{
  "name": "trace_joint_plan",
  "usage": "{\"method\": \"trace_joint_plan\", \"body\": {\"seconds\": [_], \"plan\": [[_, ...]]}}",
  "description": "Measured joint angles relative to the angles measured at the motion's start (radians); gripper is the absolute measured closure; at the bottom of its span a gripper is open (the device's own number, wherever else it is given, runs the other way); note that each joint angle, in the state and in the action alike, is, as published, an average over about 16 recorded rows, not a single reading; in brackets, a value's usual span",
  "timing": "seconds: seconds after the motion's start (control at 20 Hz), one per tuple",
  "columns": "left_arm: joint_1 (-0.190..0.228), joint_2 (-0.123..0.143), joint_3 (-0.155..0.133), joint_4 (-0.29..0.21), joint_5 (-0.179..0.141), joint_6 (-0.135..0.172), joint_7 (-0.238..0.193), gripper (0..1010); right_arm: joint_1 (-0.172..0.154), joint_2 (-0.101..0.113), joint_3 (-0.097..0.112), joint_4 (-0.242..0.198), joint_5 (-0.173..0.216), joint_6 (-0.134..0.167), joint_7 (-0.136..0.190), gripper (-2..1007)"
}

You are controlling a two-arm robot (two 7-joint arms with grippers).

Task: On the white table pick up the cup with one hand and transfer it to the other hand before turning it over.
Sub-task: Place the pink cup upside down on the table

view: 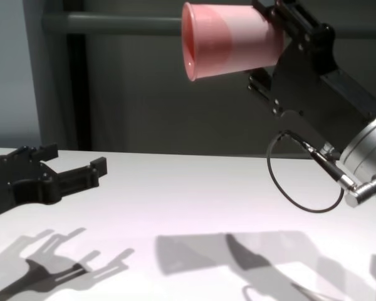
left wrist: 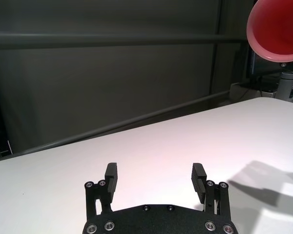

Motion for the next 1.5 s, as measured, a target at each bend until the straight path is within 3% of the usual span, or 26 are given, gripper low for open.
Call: {"method": "trace_joint_plan", "body": {"seconds": [0.9, 1.5], "plan": [[0.002, -0.035, -0.013, 0.037, 0.033, 0.003, -0.041, 9, 0.0, 0.0, 0.0, 0.0, 0.0, 0.0, 0.0, 245], [0.0, -0.041, -0.019, 0.04, 0.036, 0.011, -0.054, 10, -0.001, 0.004, -0.001, -0.001, -0.002, -0.005, -0.005, 245]]}}
